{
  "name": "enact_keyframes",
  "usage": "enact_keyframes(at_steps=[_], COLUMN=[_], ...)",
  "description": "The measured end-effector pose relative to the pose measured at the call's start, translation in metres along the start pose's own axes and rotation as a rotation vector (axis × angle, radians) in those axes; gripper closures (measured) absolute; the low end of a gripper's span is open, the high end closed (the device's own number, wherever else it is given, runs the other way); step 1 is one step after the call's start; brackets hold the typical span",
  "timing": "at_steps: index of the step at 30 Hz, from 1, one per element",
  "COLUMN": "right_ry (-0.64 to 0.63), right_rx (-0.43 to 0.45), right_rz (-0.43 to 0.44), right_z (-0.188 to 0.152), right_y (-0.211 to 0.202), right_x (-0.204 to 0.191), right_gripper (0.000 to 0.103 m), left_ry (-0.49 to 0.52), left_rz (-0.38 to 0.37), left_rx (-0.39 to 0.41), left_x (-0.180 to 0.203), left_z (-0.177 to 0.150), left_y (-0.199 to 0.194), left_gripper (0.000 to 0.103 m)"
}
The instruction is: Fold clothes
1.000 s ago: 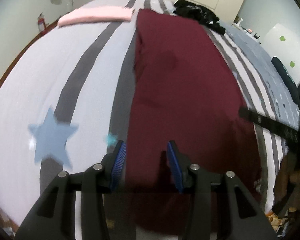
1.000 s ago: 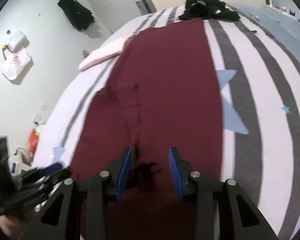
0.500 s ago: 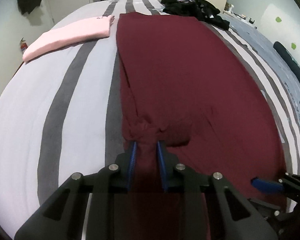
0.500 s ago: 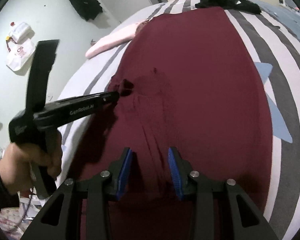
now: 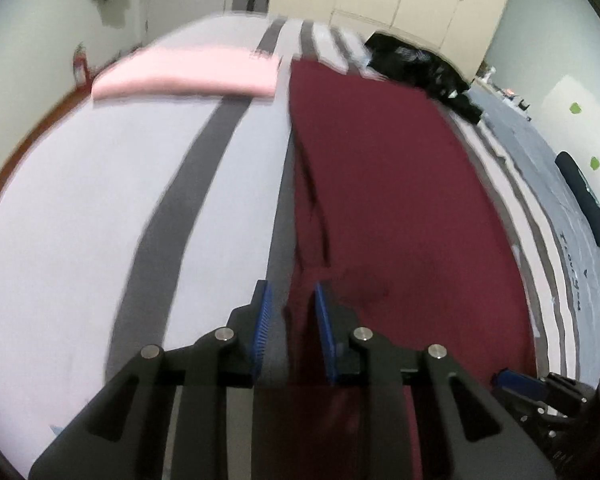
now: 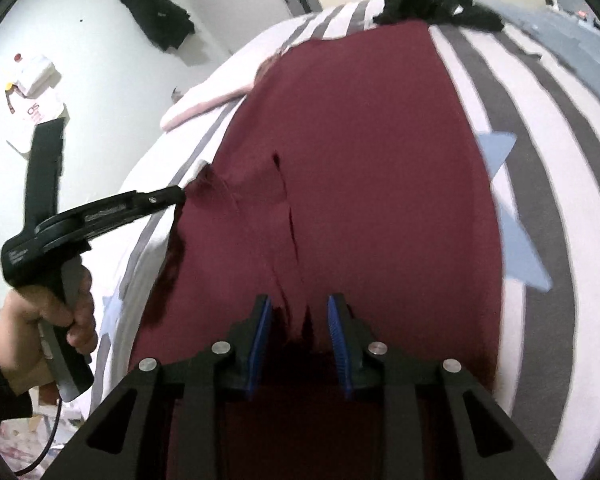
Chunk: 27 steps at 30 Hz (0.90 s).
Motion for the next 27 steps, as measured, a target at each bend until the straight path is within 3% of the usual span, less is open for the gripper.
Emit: enact_keyframes(at_steps=[4,8,12,16,18,20,23,27], right_ry=[0.001,-0.03,-0.019,-0.011,-0.023,-0.041,-0.063,-0.064], right_rx=[0.027,0.01,-0.023,-0.034,-0.032,-0.033,-0.022,-0.002], right_rz=[0.025,0.069,0.059,0.052,0.051,0.049,0.055,0.079], right_z=[0.013,0.016,0.011,0.007,0.008,0.01,0.019,0.036], right_y=[-0.001,0.012,0.03,0.033,0.031,0.032,0.037,0.051], right_x=[-0.004,-0.019,-0.023,-0.022,-0.023,-0.025,-0.03,-0.036], right_gripper=[0.077,0.077,0.077,0.075,0.075,0.075,0.075,0.072], left_ry=[0.07,0.116,0.126,0.047,0.036,0.035,0.028,0.077], left_rz=[-0.068,-0.072,-0.087,-0.111,-0.077,-0.036,0.01,0.066], left_rx=[-0.002,-0.063,-0.093,-0.005,0.057,0.068,0.046,-0.047], left_x=[0.026,0.035,0.037,0.021,0.007,-0.007,-0.028,-0.038], left_z=[0.009,0.003,0.004,0.022,0.03,0.029,0.017,-0.017], left_y=[0.011,0.041,0.064,0.042,0.022,0.008,-0.004,-0.005], left_gripper=[0.083,0.083,0.083,0.083,0.083,0.083,0.083,0.083])
Point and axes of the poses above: each gripper's, at about its wrist camera, not at the fingertips, and y roughly the way its jaws point, x to its right, z to its top, the point moved 1 cm from there along y, roughly the way its jaws point, and after that the axes turned 6 degrees about x, right-handed, at the moved point
